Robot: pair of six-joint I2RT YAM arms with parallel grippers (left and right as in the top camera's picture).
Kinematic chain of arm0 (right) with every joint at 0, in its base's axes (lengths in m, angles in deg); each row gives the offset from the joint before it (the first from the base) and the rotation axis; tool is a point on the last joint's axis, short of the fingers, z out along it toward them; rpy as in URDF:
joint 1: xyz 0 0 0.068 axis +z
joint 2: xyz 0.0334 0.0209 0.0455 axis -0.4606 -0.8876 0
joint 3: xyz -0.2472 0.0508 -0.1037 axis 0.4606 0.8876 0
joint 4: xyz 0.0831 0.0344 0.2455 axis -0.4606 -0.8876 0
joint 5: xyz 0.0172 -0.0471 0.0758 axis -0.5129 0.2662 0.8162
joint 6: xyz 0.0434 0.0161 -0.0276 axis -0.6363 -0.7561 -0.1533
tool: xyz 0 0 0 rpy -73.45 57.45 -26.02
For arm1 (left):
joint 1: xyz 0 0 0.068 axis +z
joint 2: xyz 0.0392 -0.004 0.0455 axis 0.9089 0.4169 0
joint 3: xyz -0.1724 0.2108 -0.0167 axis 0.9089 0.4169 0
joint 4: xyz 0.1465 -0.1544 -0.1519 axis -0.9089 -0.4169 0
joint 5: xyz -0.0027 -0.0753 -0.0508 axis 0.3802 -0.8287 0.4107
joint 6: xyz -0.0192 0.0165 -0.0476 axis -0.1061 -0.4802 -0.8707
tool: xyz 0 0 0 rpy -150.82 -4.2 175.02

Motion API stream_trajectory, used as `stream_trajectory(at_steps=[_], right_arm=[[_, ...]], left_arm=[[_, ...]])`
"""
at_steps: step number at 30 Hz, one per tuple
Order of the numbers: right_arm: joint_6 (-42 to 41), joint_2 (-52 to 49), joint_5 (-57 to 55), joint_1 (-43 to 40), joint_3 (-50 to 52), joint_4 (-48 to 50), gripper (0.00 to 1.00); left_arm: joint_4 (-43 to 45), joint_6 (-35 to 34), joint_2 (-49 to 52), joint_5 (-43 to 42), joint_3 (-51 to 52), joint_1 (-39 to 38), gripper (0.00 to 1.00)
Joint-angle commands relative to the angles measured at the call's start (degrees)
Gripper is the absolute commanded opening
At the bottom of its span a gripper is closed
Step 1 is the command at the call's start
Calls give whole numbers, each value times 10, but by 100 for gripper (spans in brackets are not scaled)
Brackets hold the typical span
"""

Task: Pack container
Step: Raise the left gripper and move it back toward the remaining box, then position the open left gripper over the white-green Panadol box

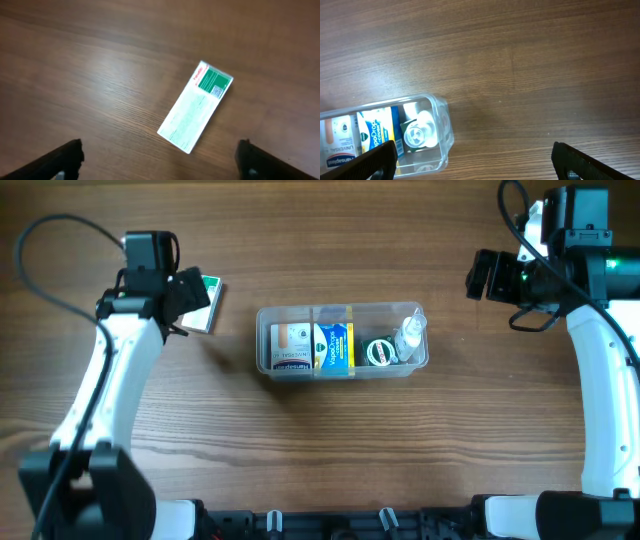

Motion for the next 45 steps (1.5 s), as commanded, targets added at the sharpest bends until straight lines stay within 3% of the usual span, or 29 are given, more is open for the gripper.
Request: stream_trajectory(at_steps=[1,7,13,24,36,45], right_arm=[[-2,4,-1,0,-9,1,100],[-2,4,-1,0,-9,1,100],[-2,4,-1,0,-9,2,100],[-2,4,-1,0,-9,2,100],[-2,4,-1,0,-9,1,100],[-2,4,-1,0,-9,1,100]], left_arm=[[20,132,53,-68,-8,6,100],[61,204,120,-92,-8,6,100],[91,294,155,-176,-6,8,100],[178,294,171,-263,6,52,100],[184,303,216,-345,15,80,100],[223,270,217,-347,49,87,100]])
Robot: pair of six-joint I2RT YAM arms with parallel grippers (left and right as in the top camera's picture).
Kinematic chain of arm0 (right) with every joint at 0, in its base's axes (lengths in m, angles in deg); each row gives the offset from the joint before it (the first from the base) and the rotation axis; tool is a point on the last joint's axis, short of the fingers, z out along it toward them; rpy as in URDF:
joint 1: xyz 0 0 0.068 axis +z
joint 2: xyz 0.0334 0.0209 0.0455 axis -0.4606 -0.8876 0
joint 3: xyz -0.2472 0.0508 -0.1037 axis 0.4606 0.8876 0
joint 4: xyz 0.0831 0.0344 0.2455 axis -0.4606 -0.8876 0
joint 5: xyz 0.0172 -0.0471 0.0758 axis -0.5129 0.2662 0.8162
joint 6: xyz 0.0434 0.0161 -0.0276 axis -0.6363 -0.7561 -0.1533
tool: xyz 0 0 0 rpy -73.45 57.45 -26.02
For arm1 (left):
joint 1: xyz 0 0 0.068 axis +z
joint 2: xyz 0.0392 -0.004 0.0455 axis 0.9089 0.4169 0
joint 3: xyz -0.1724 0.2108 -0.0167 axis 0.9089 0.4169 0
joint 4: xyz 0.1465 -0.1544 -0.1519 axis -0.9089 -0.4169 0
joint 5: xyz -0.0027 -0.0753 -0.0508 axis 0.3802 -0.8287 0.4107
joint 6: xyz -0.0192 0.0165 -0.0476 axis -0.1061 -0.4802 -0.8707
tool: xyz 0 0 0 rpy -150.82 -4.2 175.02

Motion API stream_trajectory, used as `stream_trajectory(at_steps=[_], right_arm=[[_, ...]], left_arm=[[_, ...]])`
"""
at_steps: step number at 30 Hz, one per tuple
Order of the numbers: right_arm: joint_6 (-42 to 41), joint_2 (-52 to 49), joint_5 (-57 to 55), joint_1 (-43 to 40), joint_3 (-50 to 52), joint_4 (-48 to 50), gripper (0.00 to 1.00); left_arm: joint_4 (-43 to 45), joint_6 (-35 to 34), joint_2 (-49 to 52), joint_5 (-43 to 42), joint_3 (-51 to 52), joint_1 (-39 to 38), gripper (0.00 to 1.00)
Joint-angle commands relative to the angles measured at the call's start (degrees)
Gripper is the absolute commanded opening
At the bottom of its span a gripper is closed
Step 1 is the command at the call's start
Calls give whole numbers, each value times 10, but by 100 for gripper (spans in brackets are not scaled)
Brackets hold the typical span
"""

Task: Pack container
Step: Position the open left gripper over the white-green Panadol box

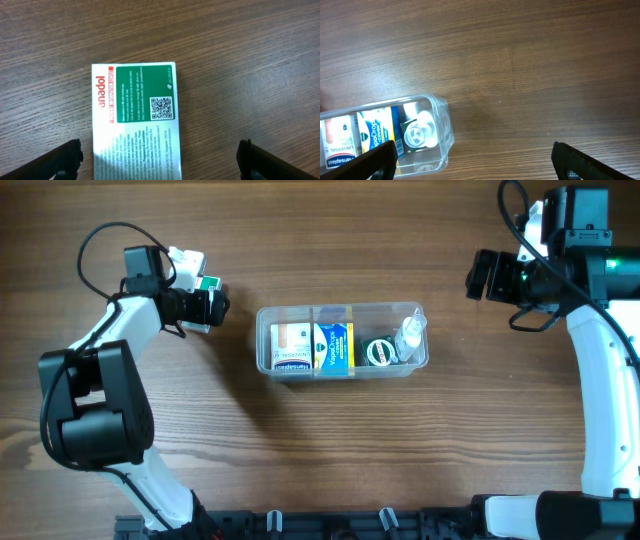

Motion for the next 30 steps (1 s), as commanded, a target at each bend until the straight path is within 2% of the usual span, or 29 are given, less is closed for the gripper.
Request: stream_trajectory(at_steps=[1,7,13,20,25,30], right_arm=[[-2,4,-1,0,-9,2,100],[-2,4,-1,0,-9,2,100],[-2,4,-1,0,-9,2,100],[-2,4,-1,0,-9,2,100],[-2,4,-1,0,-9,2,100],[-2,4,-1,0,-9,2,100]], left_arm=[[27,-19,6,-14,34,10,100],[68,-28,6,0,76,13,100],[59,-53,6,28,77,13,100],[50,-61,6,36,77,13,89],[49,-58,6,63,77,13,94],[43,-35,6,63,77,13,93]])
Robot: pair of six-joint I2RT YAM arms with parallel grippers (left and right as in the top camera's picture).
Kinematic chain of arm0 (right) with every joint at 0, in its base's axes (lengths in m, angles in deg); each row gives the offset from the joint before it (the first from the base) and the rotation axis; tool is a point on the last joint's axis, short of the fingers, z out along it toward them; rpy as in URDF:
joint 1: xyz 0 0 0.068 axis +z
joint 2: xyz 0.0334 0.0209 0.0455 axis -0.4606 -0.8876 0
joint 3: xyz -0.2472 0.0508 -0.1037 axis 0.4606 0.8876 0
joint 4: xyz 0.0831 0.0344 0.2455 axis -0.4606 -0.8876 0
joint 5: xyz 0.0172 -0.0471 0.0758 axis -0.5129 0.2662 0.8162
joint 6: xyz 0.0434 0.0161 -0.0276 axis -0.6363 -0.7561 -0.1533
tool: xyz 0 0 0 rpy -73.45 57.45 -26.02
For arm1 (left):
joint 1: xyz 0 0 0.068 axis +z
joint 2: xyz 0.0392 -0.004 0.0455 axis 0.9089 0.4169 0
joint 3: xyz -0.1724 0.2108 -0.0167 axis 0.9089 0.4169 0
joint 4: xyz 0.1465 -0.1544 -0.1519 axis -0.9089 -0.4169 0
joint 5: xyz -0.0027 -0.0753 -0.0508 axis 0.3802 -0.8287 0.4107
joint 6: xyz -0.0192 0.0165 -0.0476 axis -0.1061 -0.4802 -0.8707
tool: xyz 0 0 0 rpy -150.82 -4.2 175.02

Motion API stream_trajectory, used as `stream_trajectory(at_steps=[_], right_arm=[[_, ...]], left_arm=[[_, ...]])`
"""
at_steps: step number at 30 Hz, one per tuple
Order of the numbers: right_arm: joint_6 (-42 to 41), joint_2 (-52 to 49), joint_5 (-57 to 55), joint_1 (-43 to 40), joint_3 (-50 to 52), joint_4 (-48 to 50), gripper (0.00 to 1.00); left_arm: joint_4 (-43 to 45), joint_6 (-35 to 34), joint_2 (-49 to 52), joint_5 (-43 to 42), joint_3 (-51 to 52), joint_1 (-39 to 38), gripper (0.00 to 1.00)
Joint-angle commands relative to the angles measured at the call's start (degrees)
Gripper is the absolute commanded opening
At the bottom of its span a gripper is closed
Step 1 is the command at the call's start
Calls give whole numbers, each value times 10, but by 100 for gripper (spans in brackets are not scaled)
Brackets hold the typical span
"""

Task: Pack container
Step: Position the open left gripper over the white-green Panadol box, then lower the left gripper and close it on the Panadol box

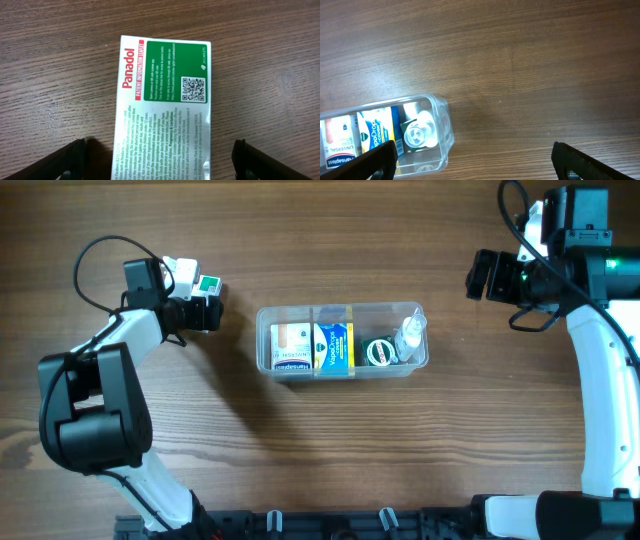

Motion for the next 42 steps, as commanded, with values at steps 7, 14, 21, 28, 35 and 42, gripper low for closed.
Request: stream_trajectory(at_steps=[7,14,21,28,35,42], right_arm=[[-2,4,-1,0,-9,1,100],[-2,4,-1,0,-9,1,100],[-2,4,-1,0,-9,1,100],[-2,4,-1,0,-9,1,100],[-2,4,-1,0,-9,1,100],[-2,4,-1,0,-9,1,100]], left_arm=[[-20,3,14,47,21,5,86],[-9,3,14,47,21,5,69],[-3,3,5,42,21,4,66],[-3,3,-56,21,21,4,55],[-17,2,-136,7,21,-9,54],[-27,2,-216,5,21,-68,57]])
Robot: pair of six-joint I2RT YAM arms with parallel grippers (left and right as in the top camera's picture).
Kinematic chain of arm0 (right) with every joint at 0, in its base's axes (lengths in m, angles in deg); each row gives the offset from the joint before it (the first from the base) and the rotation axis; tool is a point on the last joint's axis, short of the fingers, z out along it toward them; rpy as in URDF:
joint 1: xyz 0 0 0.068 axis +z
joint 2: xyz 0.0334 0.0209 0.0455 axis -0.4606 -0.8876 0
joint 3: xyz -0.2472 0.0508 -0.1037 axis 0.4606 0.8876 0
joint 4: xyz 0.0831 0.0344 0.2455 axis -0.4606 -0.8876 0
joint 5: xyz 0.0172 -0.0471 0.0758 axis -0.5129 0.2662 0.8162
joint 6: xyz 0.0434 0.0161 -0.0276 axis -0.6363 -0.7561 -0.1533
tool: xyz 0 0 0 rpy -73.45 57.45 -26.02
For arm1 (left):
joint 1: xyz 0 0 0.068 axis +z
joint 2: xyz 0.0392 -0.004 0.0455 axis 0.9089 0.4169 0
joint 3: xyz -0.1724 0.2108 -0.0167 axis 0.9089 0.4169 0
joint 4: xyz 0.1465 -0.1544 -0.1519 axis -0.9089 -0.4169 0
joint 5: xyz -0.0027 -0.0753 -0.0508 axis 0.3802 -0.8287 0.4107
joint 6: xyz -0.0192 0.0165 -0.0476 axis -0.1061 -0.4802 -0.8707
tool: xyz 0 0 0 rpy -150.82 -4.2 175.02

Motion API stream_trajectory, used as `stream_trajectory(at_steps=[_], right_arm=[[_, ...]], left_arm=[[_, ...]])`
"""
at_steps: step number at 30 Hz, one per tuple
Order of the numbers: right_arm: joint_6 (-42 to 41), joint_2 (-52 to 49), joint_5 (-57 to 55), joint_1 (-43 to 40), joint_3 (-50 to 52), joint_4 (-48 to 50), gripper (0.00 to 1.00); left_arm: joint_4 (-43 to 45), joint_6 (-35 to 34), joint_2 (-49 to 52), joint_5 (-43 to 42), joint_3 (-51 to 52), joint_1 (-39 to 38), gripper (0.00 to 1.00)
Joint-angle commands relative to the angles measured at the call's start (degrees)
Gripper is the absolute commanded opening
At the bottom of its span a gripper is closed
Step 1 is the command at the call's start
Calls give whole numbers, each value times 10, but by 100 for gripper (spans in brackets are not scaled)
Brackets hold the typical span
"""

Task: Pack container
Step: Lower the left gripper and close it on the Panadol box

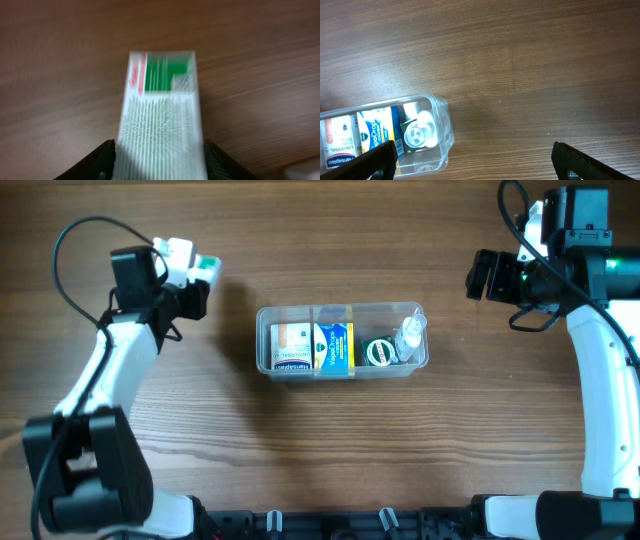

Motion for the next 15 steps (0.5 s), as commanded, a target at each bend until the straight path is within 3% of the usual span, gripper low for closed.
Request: stream_trajectory(at_steps=[1,10,15], right_arm=[[-2,4,-1,0,-9,1,100],[-2,4,-1,0,-9,2,100],[-2,4,-1,0,-9,2,100]], left_arm=[[-7,-2,-62,-16,1,-48,57],[-49,-2,-174,46,2,-130,57],[-86,-1,-166,86,2,-121,66]])
